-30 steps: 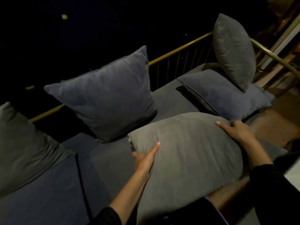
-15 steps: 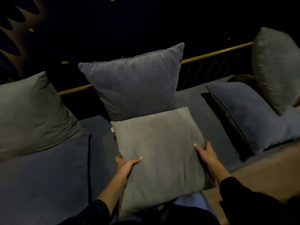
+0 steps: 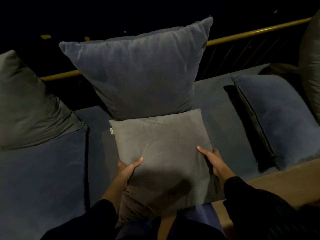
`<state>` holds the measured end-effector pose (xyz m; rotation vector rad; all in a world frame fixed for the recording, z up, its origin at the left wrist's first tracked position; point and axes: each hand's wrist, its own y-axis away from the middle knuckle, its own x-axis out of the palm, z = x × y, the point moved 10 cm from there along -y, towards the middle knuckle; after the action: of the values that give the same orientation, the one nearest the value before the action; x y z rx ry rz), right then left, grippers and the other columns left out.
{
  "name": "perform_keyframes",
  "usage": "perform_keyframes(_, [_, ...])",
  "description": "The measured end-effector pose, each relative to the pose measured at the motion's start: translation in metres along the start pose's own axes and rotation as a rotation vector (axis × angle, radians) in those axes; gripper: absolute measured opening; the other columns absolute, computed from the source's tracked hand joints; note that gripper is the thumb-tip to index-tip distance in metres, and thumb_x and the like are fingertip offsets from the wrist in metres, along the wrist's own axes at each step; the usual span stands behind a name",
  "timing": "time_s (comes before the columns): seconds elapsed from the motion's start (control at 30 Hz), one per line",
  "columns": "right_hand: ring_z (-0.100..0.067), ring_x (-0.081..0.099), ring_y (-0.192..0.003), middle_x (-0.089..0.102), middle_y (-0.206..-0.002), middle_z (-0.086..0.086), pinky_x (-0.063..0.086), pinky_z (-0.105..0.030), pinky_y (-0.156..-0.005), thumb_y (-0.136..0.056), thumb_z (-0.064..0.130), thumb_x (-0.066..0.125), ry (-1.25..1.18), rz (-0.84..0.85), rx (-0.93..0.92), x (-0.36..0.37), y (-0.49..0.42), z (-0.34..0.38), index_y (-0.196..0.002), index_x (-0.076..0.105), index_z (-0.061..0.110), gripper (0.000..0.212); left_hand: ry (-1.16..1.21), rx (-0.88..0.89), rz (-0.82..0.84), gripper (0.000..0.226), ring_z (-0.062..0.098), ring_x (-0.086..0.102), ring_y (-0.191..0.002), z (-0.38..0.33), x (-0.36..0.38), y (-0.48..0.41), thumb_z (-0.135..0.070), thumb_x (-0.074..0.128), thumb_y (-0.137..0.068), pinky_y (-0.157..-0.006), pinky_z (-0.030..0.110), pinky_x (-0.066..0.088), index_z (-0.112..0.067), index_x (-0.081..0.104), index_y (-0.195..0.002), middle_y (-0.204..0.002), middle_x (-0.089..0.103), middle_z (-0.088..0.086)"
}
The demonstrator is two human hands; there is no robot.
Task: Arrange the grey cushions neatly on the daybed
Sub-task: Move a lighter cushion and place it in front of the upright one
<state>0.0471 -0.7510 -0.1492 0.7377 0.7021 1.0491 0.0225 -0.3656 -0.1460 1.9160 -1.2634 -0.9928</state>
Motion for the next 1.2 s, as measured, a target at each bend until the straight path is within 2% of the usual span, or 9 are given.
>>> perform_keyframes(0.23, [-0.031,0.055,-0.119,0.054,-0.134,-0.009,0.046,-0.052,-0.102,-0.061,0.046,0.081,0.203,-0.023,-0.17,0.0,0.003,0.009,-0.135,0.041,0.019,0.088,0.006,-0.056,-0.095,0.111,0.033,0.054,-0.127,0.053,-0.01,-0.037,-0.062,0.086,-0.042,-0.105,0.049,0.046,-0.032,0.045,-0.14,-0.14,0.053,0.007])
perform_keyframes(0.37, [-0.037,0.038,-0.137,0.038,-0.151,-0.015,0.032,-0.054,-0.112,-0.063,0.073,0.056,0.609,0.009,-0.137,-0.001,-0.031,-0.02,-0.152,0.017,0.022,0.109,-0.617,0.074,-0.261,0.076,0.03,0.072,-0.099,-0.014,0.017,0.03,-0.024,0.084,-0.068,-0.075,0.035,0.059,-0.007,0.054,-0.136,-0.112,0.071,0.022])
perform_keyframes(0.43, [-0.037,0.025,-0.144,0.025,-0.157,-0.018,0.025,-0.051,-0.117,-0.083,0.06,0.052,0.768,-0.025,-0.118,0.006,-0.012,-0.007,-0.154,0.009,0.015,0.094,-0.929,0.045,-0.15,0.08,0.039,0.049,-0.132,-0.023,0.066,0.064,-0.017,0.061,-0.088,-0.09,0.049,0.052,-0.021,0.017,-0.155,-0.148,0.043,0.025])
perform_keyframes(0.47, [-0.037,0.02,-0.146,0.019,-0.159,-0.018,0.022,-0.048,-0.118,-0.09,0.051,0.05,0.837,-0.036,-0.122,0.008,0.001,0.001,-0.154,0.008,0.013,0.086,-1.089,0.262,-0.212,0.079,0.043,0.023,-0.146,-0.039,0.099,0.074,-0.018,0.054,-0.093,-0.102,0.056,0.041,-0.031,0.008,-0.155,-0.161,0.017,0.022])
perform_keyframes(0.57, [-0.032,0.029,-0.144,0.028,-0.157,-0.015,0.026,-0.036,-0.117,-0.094,0.03,0.054,0.871,0.109,-0.2,0.034,0.034,0.024,-0.15,0.025,0.007,0.067,-1.274,0.358,0.076,0.076,0.047,-0.008,-0.148,-0.028,0.156,0.106,-0.026,0.059,-0.09,-0.111,0.063,0.024,-0.038,0.017,-0.152,-0.163,-0.012,0.019])
perform_keyframes(0.67, [-0.027,0.043,-0.136,0.043,-0.149,-0.011,0.037,-0.028,-0.104,-0.095,0.016,0.056,0.709,0.249,-0.19,0.016,0.063,0.045,-0.144,0.038,0.001,0.055,-1.294,0.367,0.11,0.055,0.05,0.008,-0.145,-0.049,0.176,0.108,-0.025,0.057,-0.09,-0.112,0.06,0.026,-0.022,0.042,-0.143,-0.159,0.006,0.026])
perform_keyframes(0.8, [-0.024,0.052,-0.128,0.054,-0.139,-0.015,0.038,-0.027,-0.103,-0.091,0.015,0.062,0.646,0.053,-0.386,-0.09,0.063,0.122,-0.136,0.05,0.002,0.048,-1.259,0.417,0.089,0.038,0.041,0.051,-0.125,-0.104,0.207,0.1,-0.019,0.057,-0.089,-0.103,0.052,0.045,-0.007,0.06,-0.125,-0.136,0.054,0.022])
perform_keyframes(1.0, [-0.017,0.059,-0.094,0.069,-0.11,-0.016,0.046,-0.02,-0.068,-0.091,0.018,0.061,0.481,-0.385,-0.573,-0.316,0.022,0.251,-0.116,0.066,0.001,0.03,-1.192,0.721,0.275,0.037,0.038,0.058,-0.117,-0.194,0.392,0.182,-0.018,0.055,-0.089,-0.094,0.039,0.047,0.002,0.059,-0.12,-0.128,0.061,0.022])
perform_keyframes(1.2, [-0.038,0.057,-0.118,0.061,-0.124,-0.025,0.045,-0.042,-0.098,-0.093,0.03,0.057,0.334,-0.522,-0.539,-0.472,-0.071,0.331,-0.127,0.055,0.0,0.045,-0.947,0.755,0.416,0.066,0.037,0.047,-0.133,-0.239,0.599,0.264,-0.027,0.058,-0.094,-0.105,0.037,0.04,0.002,0.029,-0.146,-0.146,0.046,0.023])
